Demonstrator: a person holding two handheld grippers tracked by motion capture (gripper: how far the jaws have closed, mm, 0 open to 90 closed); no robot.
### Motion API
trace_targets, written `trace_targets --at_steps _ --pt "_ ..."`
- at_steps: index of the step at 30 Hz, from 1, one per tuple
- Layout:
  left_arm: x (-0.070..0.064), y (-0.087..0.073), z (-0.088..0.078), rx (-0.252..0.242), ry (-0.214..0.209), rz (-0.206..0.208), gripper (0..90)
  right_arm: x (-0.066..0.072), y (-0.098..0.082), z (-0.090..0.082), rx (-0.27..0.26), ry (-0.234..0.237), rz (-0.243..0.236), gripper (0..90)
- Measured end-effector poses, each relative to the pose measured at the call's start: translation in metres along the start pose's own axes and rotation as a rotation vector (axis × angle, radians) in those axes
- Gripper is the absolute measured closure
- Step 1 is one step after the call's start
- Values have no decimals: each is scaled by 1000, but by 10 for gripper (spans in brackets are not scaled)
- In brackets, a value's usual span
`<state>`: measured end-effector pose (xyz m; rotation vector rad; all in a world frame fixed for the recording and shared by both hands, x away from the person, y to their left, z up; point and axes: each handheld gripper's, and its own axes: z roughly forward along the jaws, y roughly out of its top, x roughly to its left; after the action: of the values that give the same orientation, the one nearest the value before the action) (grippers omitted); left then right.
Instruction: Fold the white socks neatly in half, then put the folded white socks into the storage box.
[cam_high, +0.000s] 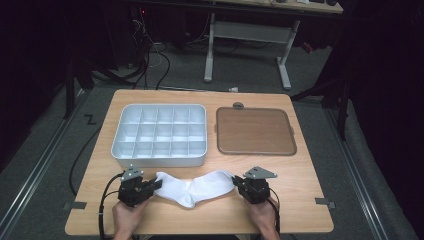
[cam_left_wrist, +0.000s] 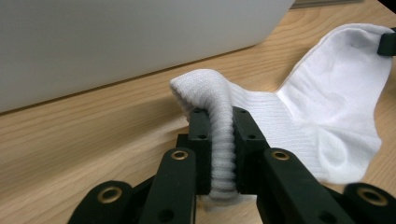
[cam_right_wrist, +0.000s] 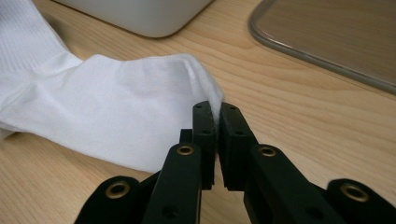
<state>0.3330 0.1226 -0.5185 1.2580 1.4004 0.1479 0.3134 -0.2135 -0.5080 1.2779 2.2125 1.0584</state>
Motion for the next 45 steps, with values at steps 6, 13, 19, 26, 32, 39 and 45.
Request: trace_targets --at_steps 6,13,19,26,32,39,45 --pt "-8 -4 11 22 -12 22 806 -12 -10 -8 4 -32 29 864" --pt "-13 -11 23 46 -29 21 804 -21 -18 -14 9 -67 45 863" --pt "-12 -13 29 53 -29 23 804 -26 -24 -16 20 -80 60 862" --pt "-10 -15 35 47 -18 33 791 -28 -24 -11 42 -84 60 857" --pt "-6 -14 38 38 3 50 731 -25 -26 -6 50 -86 57 829" --pt "-7 -11 32 17 23 57 500 -27 -25 -7 39 -77 64 685" --pt "-13 -8 19 8 39 50 411 -27 -12 -21 -23 -75 57 638"
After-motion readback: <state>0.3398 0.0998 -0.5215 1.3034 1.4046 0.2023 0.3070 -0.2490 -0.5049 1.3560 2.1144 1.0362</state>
